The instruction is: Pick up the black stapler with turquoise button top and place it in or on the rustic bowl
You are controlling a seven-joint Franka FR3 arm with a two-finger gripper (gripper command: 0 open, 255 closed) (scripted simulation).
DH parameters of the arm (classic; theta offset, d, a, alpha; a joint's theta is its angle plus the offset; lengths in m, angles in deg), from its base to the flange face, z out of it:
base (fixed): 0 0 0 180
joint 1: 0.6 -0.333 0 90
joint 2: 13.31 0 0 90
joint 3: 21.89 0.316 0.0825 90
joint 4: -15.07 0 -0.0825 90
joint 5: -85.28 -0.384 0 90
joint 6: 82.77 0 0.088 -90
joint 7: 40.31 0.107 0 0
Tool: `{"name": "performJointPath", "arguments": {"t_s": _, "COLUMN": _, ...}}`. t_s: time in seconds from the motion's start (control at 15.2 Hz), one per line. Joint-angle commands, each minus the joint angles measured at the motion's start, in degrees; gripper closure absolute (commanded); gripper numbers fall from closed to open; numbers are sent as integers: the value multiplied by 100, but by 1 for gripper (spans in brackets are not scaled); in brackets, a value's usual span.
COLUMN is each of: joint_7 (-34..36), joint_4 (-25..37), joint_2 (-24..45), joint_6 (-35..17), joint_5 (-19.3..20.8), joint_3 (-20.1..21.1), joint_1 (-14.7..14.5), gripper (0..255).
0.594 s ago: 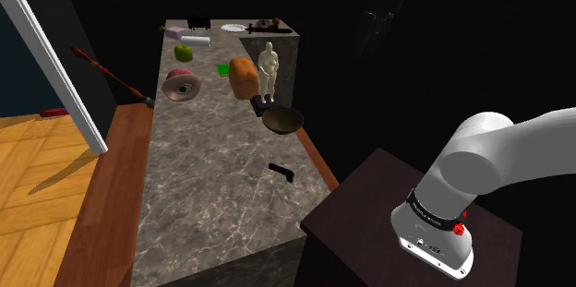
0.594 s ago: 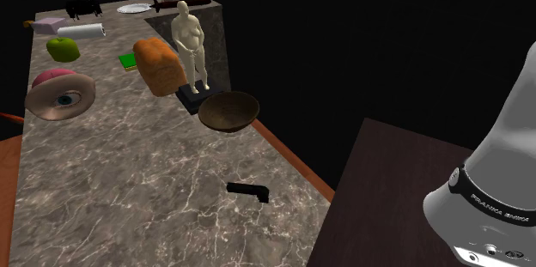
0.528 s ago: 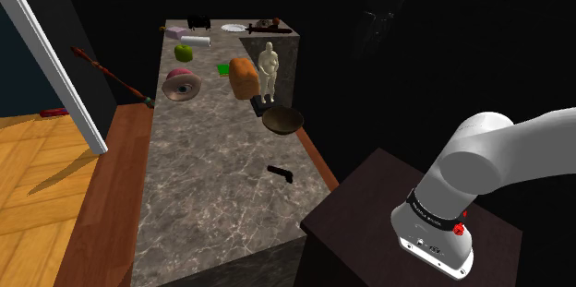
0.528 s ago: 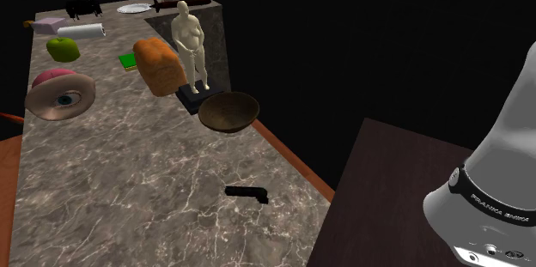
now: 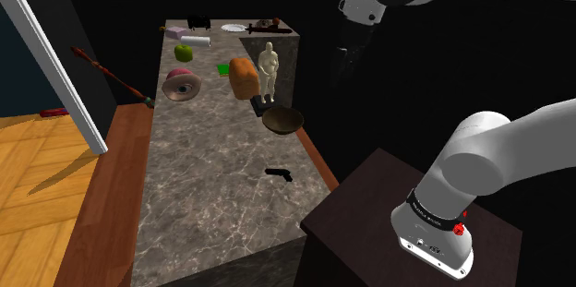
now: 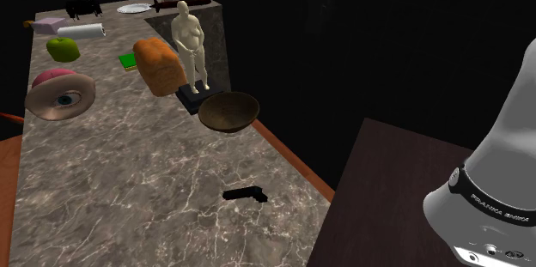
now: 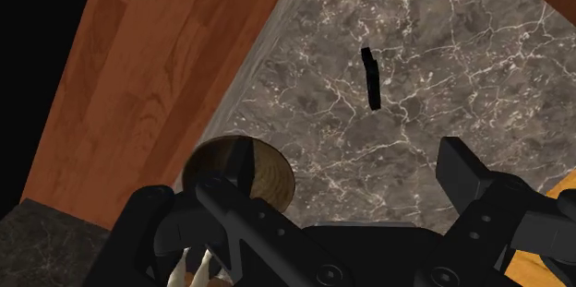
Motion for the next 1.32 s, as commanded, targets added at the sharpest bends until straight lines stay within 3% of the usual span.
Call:
{"name": "performJointPath", "arguments": {"t_s": 0.0, "joint_7": 6, "joint_4": -209, "joint_2": 227, "joint_6": -417, "joint_5": -28, "joint_3": 112, "joint_1": -67, "gripper": 0}}
{"name": "performJointPath", "arguments": {"t_s": 0.79, "joint_7": 174, "joint_4": -677, "joint_2": 2301, "joint_6": -2745, "joint_5": 18, "joint_3": 772, "joint_1": -364, "gripper": 0}}
{"name": "performJointPath", "arguments": {"t_s": 1.25, "joint_7": 594, "joint_4": -443, "joint_2": 3932, "joint_6": -3977, "joint_5": 553, "joint_3": 1100, "joint_1": -412, "gripper": 0}}
